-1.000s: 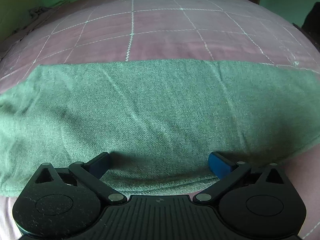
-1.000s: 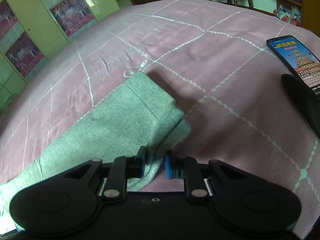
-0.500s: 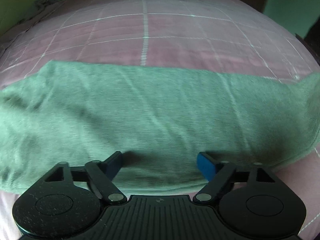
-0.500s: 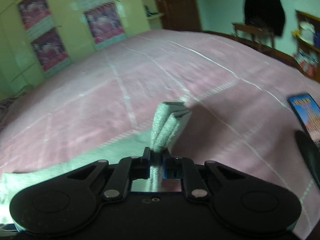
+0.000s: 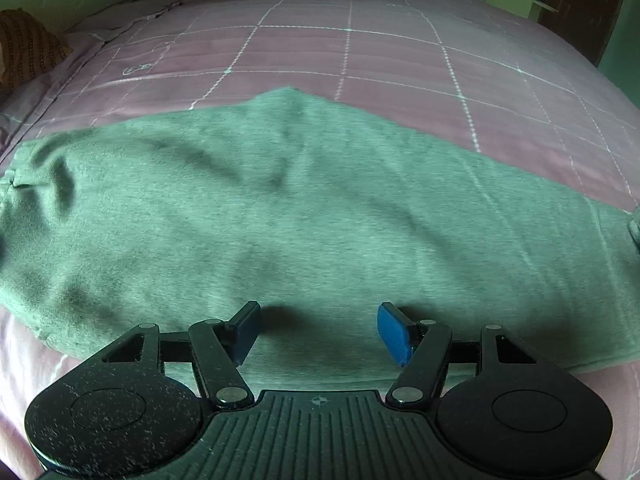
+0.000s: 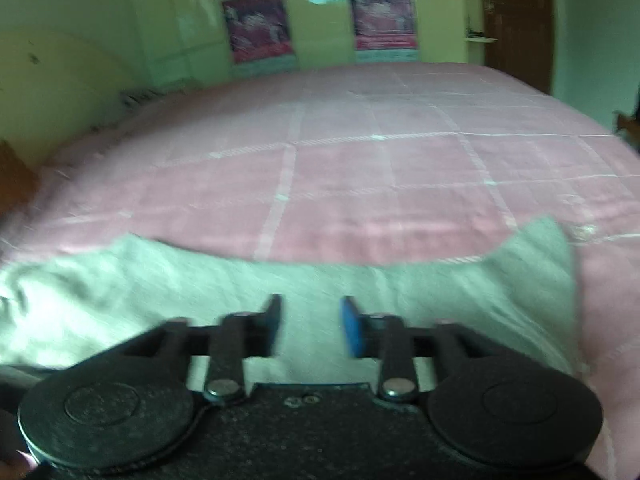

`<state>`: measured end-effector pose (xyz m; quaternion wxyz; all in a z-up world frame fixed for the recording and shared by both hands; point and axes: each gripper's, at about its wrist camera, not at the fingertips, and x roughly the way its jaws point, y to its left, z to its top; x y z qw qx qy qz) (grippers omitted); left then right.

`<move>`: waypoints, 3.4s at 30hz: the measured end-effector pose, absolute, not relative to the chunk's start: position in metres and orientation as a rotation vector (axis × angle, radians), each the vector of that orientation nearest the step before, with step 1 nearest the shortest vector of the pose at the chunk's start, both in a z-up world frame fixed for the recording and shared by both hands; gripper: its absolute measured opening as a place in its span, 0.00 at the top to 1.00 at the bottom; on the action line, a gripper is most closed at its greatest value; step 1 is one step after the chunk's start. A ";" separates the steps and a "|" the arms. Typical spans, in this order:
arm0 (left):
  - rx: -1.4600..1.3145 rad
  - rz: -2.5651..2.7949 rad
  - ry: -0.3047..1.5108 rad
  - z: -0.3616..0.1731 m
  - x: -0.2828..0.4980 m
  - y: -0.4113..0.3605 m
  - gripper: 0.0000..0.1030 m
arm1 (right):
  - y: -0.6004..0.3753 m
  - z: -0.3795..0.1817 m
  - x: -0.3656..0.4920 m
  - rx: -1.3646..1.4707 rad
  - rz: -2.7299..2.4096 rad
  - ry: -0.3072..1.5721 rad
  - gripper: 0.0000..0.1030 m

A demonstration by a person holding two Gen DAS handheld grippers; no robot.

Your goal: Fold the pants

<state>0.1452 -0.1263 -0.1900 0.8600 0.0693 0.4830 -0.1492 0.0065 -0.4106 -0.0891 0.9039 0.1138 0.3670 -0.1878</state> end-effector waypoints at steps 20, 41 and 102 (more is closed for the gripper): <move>0.177 -0.319 1.008 -0.199 0.152 -0.145 0.35 | -0.487 -0.143 -0.009 -0.188 -0.652 0.899 0.65; -0.103 -0.294 1.069 -0.180 0.163 -0.089 0.34 | -0.369 -0.125 0.019 0.256 -0.103 0.819 0.78; 0.118 -0.413 0.971 -0.197 0.177 -0.172 0.76 | -0.403 -0.143 0.053 0.118 -0.340 0.864 0.47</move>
